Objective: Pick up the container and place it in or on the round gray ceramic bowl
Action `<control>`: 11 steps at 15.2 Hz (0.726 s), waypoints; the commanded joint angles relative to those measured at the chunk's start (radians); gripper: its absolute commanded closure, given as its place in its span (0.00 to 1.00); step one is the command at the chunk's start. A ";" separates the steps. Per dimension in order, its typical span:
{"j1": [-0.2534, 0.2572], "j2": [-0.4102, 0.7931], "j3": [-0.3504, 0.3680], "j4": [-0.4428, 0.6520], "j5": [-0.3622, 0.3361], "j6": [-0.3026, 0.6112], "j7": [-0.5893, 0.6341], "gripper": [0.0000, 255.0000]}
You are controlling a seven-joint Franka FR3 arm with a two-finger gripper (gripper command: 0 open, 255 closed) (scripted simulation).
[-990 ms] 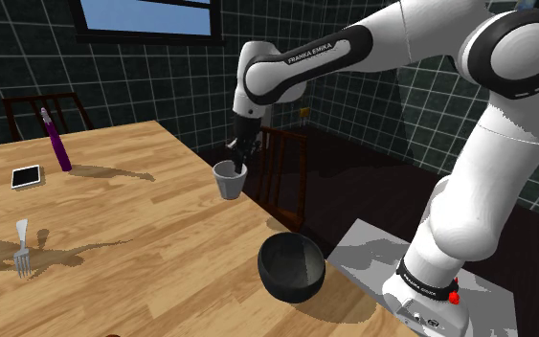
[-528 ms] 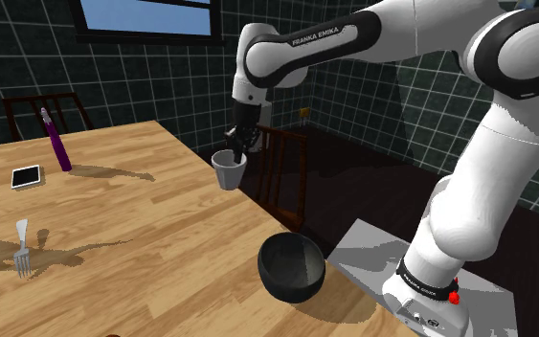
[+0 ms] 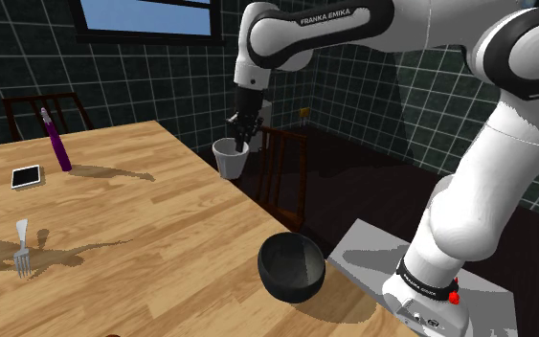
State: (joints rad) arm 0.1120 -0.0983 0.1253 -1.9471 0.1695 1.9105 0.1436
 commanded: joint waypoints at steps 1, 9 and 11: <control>0.007 -0.053 0.007 -0.047 0.007 -0.004 0.012 1.00; 0.053 -0.338 0.050 -0.286 0.056 -0.036 0.082 1.00; 0.068 -0.408 0.063 -0.333 0.070 -0.054 0.103 1.00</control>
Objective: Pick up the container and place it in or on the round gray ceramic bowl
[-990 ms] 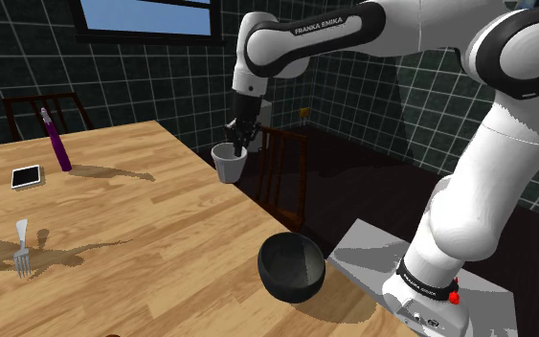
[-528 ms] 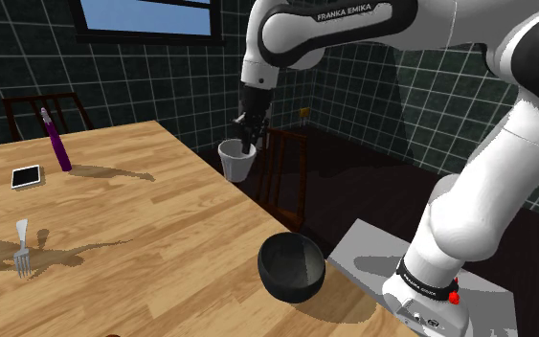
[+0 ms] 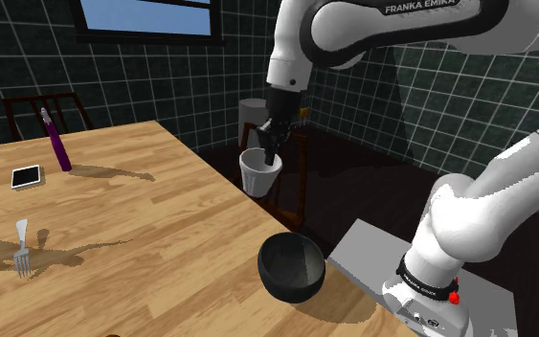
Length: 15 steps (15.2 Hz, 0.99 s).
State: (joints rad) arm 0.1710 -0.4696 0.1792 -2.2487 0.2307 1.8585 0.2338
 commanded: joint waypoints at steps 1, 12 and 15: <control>0.016 -0.071 0.015 -0.054 0.017 -0.013 0.024 1.00; 0.099 -0.360 0.085 -0.223 0.098 -0.110 0.139 1.00; 0.102 -0.365 0.092 -0.265 0.106 -0.072 0.134 1.00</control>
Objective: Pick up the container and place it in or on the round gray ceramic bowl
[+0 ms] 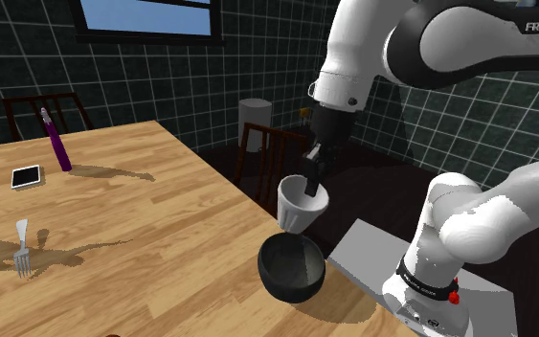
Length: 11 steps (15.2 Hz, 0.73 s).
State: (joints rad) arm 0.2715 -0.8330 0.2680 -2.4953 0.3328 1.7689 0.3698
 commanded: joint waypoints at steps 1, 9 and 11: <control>0.003 -0.003 0.006 -0.032 0.007 0.030 -0.004 1.00; 0.013 -0.003 0.028 -0.137 0.032 0.134 -0.020 1.00; 0.015 0.000 0.035 -0.162 0.039 0.161 -0.024 1.00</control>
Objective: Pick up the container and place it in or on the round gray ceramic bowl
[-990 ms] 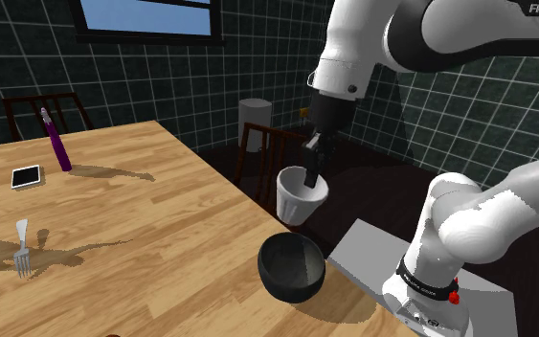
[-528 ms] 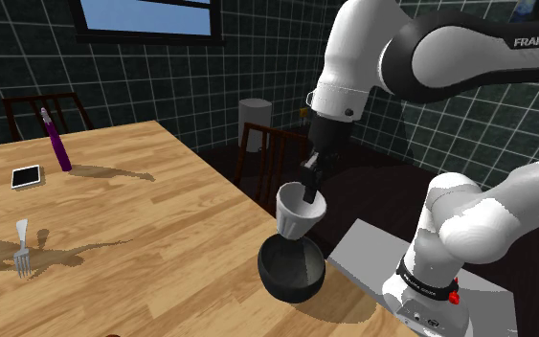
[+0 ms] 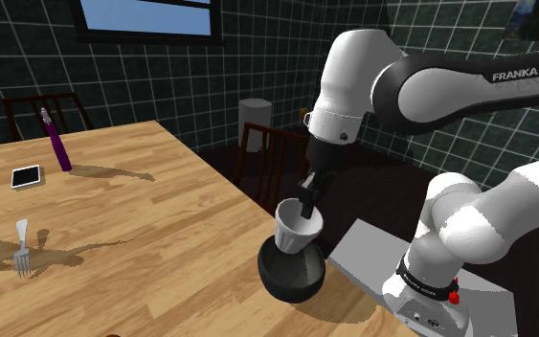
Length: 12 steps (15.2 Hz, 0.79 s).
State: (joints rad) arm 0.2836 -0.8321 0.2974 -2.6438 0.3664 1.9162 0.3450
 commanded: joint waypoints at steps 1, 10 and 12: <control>0.005 0.001 0.008 -0.026 0.009 0.028 -0.002 1.00; 0.009 0.008 0.018 -0.061 0.020 0.070 -0.008 1.00; 0.009 0.008 0.018 -0.061 0.020 0.070 -0.008 0.00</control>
State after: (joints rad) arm 0.2925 -0.8238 0.3153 -2.7047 0.3868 1.9858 0.3371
